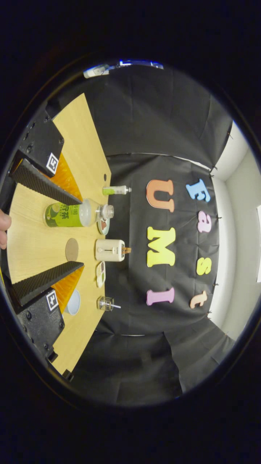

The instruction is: Take the bottle from table, then pour the juice into the cup, finally place the bottle on the coaster

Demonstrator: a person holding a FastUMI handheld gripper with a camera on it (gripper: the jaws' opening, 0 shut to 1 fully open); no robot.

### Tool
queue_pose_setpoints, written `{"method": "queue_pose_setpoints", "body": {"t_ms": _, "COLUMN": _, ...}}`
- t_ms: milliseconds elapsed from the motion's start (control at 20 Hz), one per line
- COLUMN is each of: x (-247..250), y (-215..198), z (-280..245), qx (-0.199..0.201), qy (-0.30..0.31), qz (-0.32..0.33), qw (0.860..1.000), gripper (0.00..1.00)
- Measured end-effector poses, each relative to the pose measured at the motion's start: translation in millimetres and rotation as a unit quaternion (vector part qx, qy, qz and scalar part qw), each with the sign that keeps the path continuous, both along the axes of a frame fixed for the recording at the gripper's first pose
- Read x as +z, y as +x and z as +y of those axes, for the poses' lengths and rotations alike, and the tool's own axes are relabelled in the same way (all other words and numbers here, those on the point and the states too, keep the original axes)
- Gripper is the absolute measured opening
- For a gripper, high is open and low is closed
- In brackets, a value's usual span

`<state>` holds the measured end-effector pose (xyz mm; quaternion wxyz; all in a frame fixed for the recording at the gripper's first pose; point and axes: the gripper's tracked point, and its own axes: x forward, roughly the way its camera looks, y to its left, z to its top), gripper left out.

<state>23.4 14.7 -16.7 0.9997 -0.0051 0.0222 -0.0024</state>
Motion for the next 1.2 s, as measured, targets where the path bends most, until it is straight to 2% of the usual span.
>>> {"method": "queue_pose_setpoints", "body": {"t_ms": 850, "x": -61, "y": 75, "z": 46, "qx": 0.009, "qy": -0.011, "qz": 0.097, "qw": 0.995, "gripper": 1.0}}
{"method": "queue_pose_setpoints", "body": {"t_ms": 1200, "x": -63, "y": 91, "z": 47, "qx": 0.009, "qy": -0.017, "qz": 0.1, "qw": 0.995, "gripper": 1.0}}
